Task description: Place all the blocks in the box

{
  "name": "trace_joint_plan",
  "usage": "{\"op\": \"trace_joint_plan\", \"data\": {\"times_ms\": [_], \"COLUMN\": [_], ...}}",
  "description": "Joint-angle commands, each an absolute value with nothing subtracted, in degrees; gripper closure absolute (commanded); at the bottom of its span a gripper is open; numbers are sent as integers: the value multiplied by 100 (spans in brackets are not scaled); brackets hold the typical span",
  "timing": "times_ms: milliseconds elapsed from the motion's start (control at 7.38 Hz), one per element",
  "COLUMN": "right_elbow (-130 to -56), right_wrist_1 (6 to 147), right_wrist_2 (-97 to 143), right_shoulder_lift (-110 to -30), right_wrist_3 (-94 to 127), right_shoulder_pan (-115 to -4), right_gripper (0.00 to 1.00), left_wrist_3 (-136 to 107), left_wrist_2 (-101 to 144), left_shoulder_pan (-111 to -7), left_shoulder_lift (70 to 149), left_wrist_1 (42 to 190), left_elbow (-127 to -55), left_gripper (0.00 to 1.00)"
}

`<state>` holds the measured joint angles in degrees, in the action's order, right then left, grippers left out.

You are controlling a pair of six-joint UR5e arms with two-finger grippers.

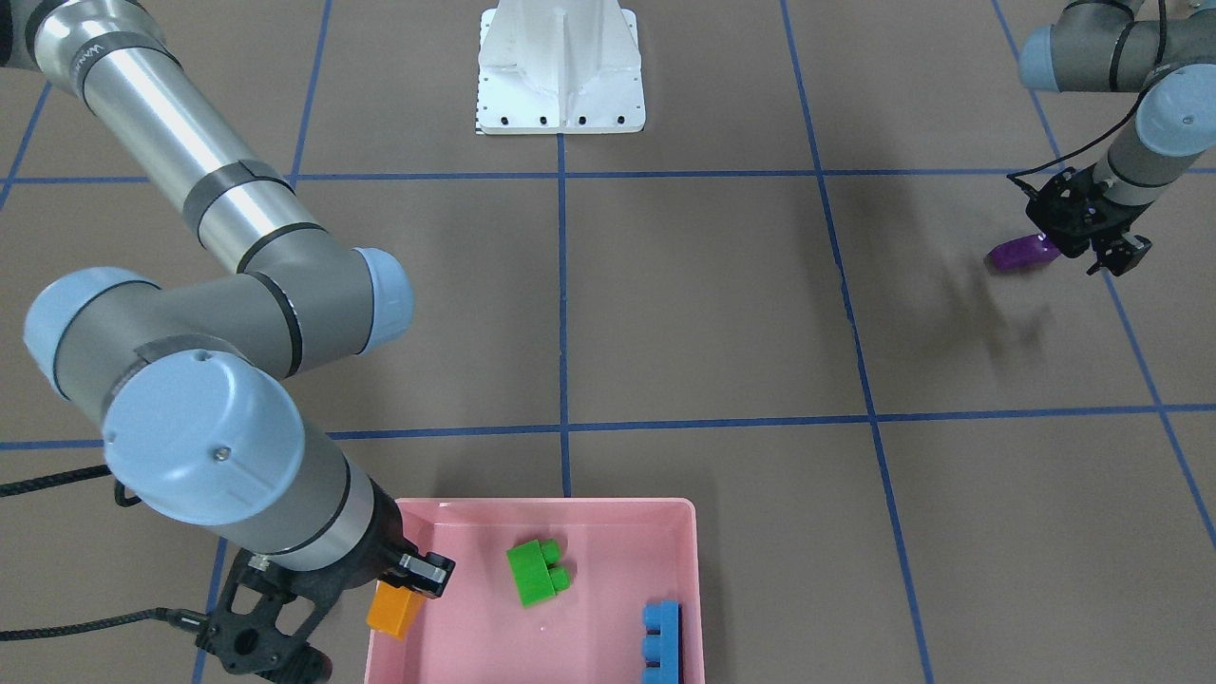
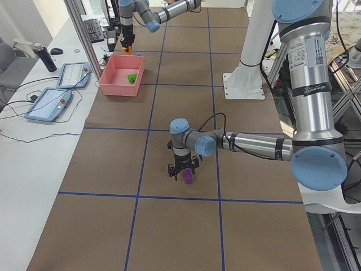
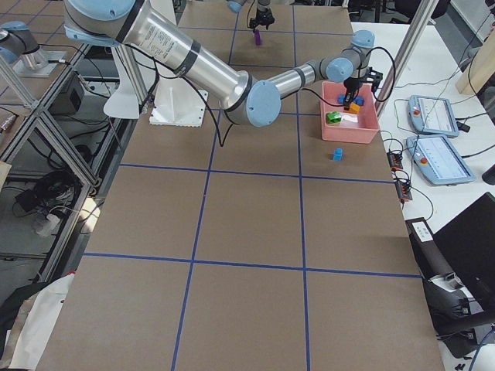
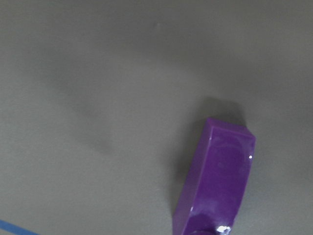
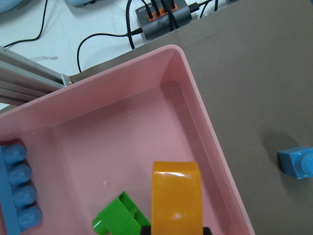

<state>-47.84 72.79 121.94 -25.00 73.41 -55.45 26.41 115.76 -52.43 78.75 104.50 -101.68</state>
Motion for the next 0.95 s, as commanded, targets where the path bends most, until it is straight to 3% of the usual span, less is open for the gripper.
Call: {"op": "trace_joint_plan", "data": {"times_ms": [0, 136, 271, 407, 542, 678, 814], "right_elbow": [-4519, -4457, -4386, -4403, -4438, -4804, -5060], "right_wrist_1": [7198, 7024, 6927, 6926, 6934, 7178, 7607], "right_wrist_2": [11850, 11769, 11725, 11716, 11716, 12020, 12380], "right_shoulder_lift": [-2339, -2329, -2338, -2329, -2329, -2416, -2495], "right_wrist_3": [7374, 7374, 7357, 7304, 7278, 7060, 6753], "right_shoulder_pan": [-5319, -5248, -5177, -5194, -5255, -5560, -5920], "right_gripper": [100, 100, 1, 0, 0, 0, 0], "left_wrist_3": [2540, 2540, 2540, 2523, 2531, 2523, 2453], "left_wrist_2": [11575, 11566, 11566, 11566, 11566, 11575, 11593], "left_shoulder_pan": [-5089, -5054, -5036, -5019, -5001, -5001, -5010], "left_shoulder_lift": [7884, 7892, 7910, 7988, 8024, 8033, 8051], "left_wrist_1": [10441, 10441, 10450, 10450, 10433, 10441, 10433], "left_elbow": [-10143, -10125, -10047, -9950, -9941, -9949, -10062], "left_gripper": [11, 18, 25, 45, 76, 100, 100]}}
